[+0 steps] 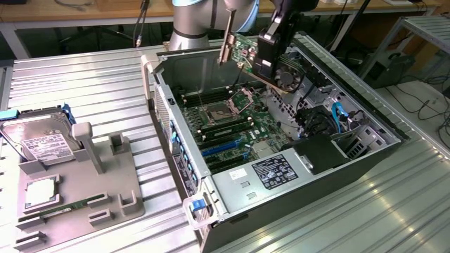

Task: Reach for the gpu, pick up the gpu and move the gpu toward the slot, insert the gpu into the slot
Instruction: 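Insert the gpu into the slot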

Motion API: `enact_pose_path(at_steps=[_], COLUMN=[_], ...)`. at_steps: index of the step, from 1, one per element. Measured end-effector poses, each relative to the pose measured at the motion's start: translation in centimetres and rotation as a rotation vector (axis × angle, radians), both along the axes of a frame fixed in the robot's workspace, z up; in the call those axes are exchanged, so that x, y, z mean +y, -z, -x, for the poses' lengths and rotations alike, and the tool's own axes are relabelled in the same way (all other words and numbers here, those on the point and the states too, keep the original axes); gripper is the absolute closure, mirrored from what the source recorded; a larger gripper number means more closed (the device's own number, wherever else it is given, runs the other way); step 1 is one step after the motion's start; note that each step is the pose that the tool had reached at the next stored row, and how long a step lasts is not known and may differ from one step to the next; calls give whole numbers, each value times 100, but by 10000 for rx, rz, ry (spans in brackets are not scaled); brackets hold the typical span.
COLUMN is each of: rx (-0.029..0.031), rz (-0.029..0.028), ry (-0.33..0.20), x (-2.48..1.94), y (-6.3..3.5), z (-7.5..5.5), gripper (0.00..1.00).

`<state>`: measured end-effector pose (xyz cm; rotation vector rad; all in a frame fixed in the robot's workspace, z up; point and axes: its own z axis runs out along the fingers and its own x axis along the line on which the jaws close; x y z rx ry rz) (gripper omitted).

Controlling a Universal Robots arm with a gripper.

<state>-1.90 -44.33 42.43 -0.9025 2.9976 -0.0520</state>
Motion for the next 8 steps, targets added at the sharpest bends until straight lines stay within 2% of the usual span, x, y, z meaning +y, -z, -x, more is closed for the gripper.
enact_pose_path(at_steps=[8], rx=[0], rz=[1], ry=[-868], x=[0], y=[0], z=[0], gripper=[73])
